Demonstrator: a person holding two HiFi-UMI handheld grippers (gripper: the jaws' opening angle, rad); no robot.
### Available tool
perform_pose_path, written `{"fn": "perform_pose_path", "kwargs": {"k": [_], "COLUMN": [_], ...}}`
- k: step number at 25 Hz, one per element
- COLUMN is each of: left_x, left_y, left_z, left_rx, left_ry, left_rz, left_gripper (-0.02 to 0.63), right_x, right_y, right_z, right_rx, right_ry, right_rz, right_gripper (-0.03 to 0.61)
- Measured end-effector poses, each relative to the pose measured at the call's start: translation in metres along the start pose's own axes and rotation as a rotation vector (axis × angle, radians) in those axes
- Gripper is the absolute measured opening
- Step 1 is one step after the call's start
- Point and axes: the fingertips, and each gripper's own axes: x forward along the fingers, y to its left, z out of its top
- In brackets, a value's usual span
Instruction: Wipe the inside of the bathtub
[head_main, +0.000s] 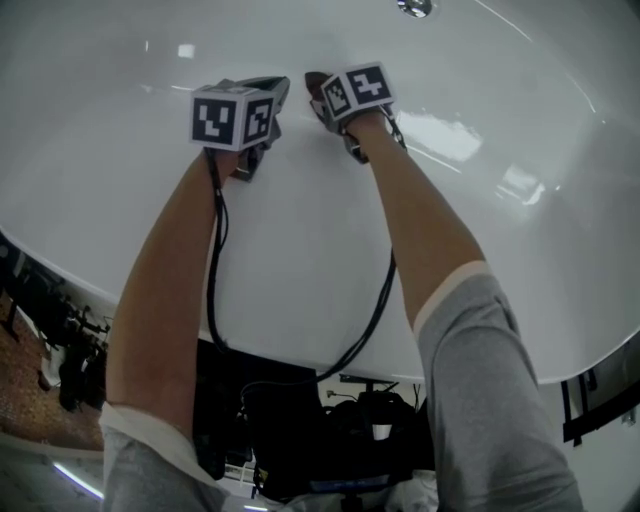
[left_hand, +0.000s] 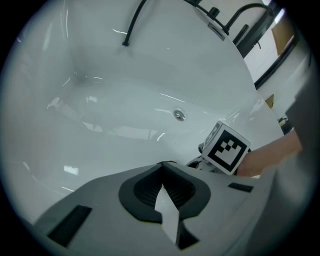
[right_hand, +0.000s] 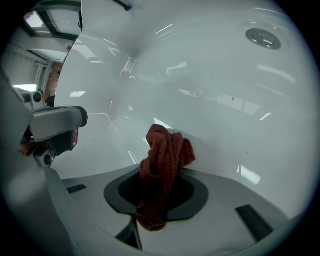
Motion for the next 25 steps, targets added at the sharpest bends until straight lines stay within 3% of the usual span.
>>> {"fn": "perform_pose_path", "kwargs": {"k": [10, 13, 16, 22, 25], "left_x": [0.002, 0.003, 0.004, 0.005, -0.001], "left_y": [-0.029, -0.034, -0.030, -0.014, -0.003], "left_z": [0.019, 0.022, 0.019, 0.010, 0.007], "left_rx": [0.019, 0.023, 0.020, 0.021, 0.014], "left_ry": [-0.027, -0.035, -0.038, -0.028, -0.030], "left_rz": [-0.043, -0.047, -0.036, -0.012, 0.009], "left_gripper": [0.006, 0.006, 0.006, 0.006, 0.006], "right_x": [-0.080, -0.090, -0.082, -0.033, -0.022], "right_y": [-0.103, -0.116, -0.105, -0.040, -0.022], "right_z": [-0.055, -0.061, -0.048, 0.036, 0.057], "right_rx": [0.172, 0.187, 0.151, 0.046, 0.020], "right_ry": [-0.092, -0.104, -0.116, -0.171, -0.176], "right_rz": [-0.143, -0.194, -0.222, -0.145, -0.139], "right_gripper": [0.098, 0.098, 0.098, 0.100, 0.098]}}
